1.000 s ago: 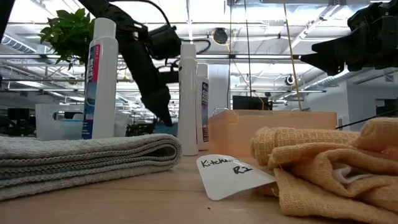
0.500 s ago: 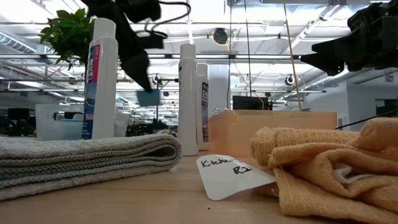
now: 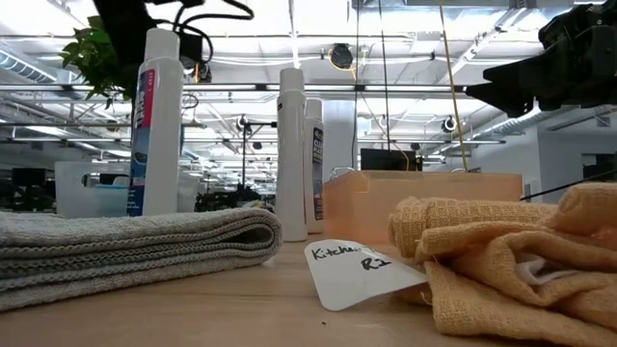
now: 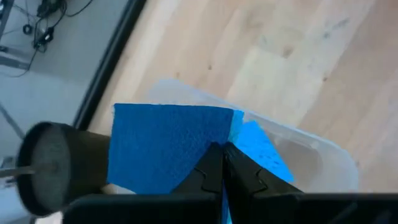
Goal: Pick & Place Kitchen Items
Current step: Put the blue sponge into the white bin, then put the green microfiber cloth into the orange bin
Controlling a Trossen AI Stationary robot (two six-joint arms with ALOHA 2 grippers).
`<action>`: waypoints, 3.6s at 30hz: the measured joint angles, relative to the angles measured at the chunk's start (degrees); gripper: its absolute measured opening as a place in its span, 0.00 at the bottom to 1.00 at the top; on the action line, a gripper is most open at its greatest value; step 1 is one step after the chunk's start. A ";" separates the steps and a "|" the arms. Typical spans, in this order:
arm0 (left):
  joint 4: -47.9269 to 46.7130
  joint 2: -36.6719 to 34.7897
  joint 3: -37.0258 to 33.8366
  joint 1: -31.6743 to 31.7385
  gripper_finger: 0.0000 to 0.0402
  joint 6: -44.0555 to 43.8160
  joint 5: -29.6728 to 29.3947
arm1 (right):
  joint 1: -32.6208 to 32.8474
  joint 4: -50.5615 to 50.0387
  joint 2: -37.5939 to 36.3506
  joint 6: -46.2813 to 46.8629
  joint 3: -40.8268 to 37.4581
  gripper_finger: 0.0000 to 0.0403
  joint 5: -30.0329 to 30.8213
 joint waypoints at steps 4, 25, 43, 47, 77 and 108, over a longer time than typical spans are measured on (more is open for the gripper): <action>0.37 0.14 -2.92 -2.80 0.00 -4.08 0.23 | 0.00 0.00 0.00 0.00 0.01 0.69 0.00; 20.01 0.09 -18.11 -1.24 0.07 0.34 10.10 | 0.00 0.00 0.00 0.00 0.01 0.69 -0.01; 20.67 0.09 -18.11 0.63 0.27 0.65 10.69 | 0.01 0.00 0.00 0.02 0.01 0.69 0.00; 20.65 0.09 -17.70 0.66 0.27 0.56 10.73 | 0.01 0.00 0.00 0.00 0.00 0.69 0.00; 38.58 -40.34 -24.13 3.85 0.27 9.95 13.61 | 0.01 0.00 -0.02 0.00 0.01 0.69 0.00; 54.17 -61.61 -48.91 3.84 0.27 6.53 13.59 | 0.01 0.00 -0.02 0.02 -0.01 0.69 0.00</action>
